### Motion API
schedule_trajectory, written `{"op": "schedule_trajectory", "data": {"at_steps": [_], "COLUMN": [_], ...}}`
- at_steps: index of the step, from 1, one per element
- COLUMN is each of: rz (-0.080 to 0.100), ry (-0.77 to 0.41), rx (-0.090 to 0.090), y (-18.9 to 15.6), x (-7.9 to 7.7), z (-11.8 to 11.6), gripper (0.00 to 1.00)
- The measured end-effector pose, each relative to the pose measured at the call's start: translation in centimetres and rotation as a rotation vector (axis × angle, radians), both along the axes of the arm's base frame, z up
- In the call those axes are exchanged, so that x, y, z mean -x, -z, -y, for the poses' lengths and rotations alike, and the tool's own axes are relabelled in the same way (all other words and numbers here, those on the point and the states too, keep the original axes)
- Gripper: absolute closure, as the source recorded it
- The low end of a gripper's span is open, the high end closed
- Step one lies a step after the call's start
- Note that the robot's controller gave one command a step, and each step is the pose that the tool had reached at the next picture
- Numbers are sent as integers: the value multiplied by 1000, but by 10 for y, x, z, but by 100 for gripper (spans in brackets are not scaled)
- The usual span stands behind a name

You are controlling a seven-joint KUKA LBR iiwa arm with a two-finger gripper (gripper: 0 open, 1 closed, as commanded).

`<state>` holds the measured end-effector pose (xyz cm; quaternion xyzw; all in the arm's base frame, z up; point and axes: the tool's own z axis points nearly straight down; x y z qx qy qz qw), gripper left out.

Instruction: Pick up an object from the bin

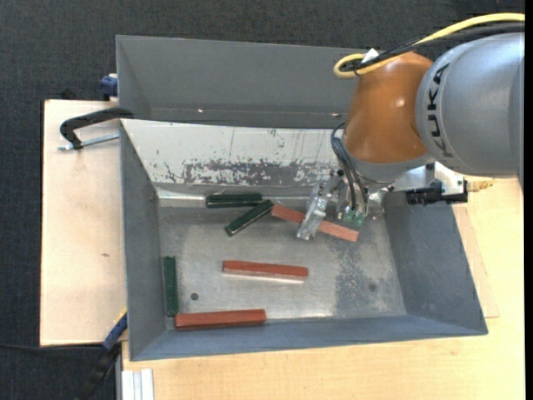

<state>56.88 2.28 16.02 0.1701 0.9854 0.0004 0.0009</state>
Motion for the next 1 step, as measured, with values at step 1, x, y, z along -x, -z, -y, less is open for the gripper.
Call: {"op": "schedule_trajectory", "data": {"at_steps": [1], "rz": [6], "ry": [47], "rx": [-2], "y": [-22], "x": [28], "z": [0], "gripper": [100]}}
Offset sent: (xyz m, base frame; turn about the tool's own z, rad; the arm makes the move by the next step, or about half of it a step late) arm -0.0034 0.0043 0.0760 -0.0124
